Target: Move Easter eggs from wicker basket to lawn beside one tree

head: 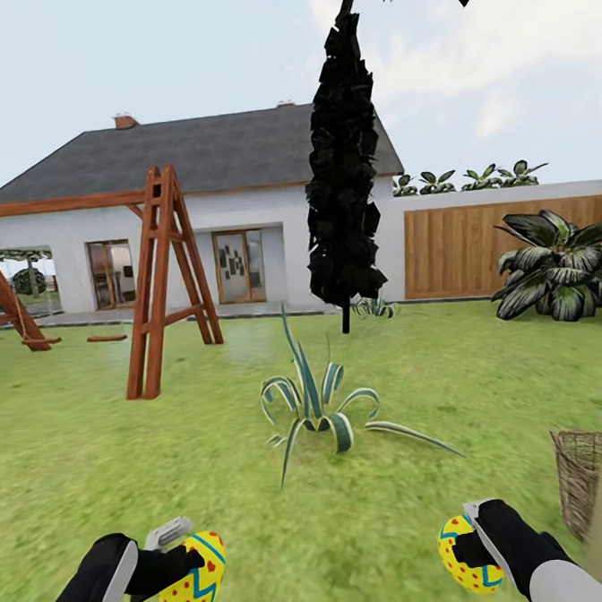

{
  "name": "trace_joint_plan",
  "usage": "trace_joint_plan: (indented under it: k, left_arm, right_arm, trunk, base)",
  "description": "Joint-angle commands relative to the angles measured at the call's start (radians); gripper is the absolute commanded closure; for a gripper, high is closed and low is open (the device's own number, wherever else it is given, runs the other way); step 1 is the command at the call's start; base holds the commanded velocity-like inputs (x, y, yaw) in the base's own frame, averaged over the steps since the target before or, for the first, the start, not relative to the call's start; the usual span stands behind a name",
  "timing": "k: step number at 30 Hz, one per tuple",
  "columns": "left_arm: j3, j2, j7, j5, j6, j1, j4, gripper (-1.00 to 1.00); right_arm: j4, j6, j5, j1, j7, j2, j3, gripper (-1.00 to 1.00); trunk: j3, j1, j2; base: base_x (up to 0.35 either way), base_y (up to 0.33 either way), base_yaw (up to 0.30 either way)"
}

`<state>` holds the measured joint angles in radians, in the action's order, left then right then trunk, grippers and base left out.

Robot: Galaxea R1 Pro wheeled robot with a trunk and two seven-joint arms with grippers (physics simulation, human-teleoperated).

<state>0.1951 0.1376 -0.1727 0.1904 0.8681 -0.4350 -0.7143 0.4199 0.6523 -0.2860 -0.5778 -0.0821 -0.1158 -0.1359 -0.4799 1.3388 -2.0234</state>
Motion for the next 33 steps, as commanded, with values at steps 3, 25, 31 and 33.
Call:
trace_joint_plan:
  k: [3,25,31,33]
  left_arm:
    - [0.003,0.000,-0.005,0.000,0.005,-0.001,-0.002,1.00]
    - [0.002,0.000,-0.005,0.000,0.003,-0.001,0.000,1.00]
    - [0.003,-0.001,-0.005,0.000,0.003,-0.001,0.000,1.00]
    - [0.003,0.000,-0.005,0.000,0.002,-0.001,-0.001,1.00]
  right_arm:
    - [0.001,0.004,-0.010,-0.001,-0.009,0.001,-0.007,1.00]
    - [-0.023,0.001,-0.007,-0.001,-0.013,-0.010,-0.005,1.00]
    - [-0.023,0.001,-0.007,-0.001,-0.013,-0.010,-0.005,1.00]
    - [-0.023,0.001,-0.008,-0.001,-0.012,-0.010,-0.005,1.00]
  trunk:
    - [-0.001,0.001,-0.001]
    - [-0.001,0.001,-0.001]
    - [-0.001,0.001,-0.001]
    - [-0.001,0.001,-0.001]
  base:
    - [0.271,0.091,-0.001]
    - [0.006,0.137,0.000]
    - [0.061,0.335,-0.002]
    - [0.076,0.231,-0.168]
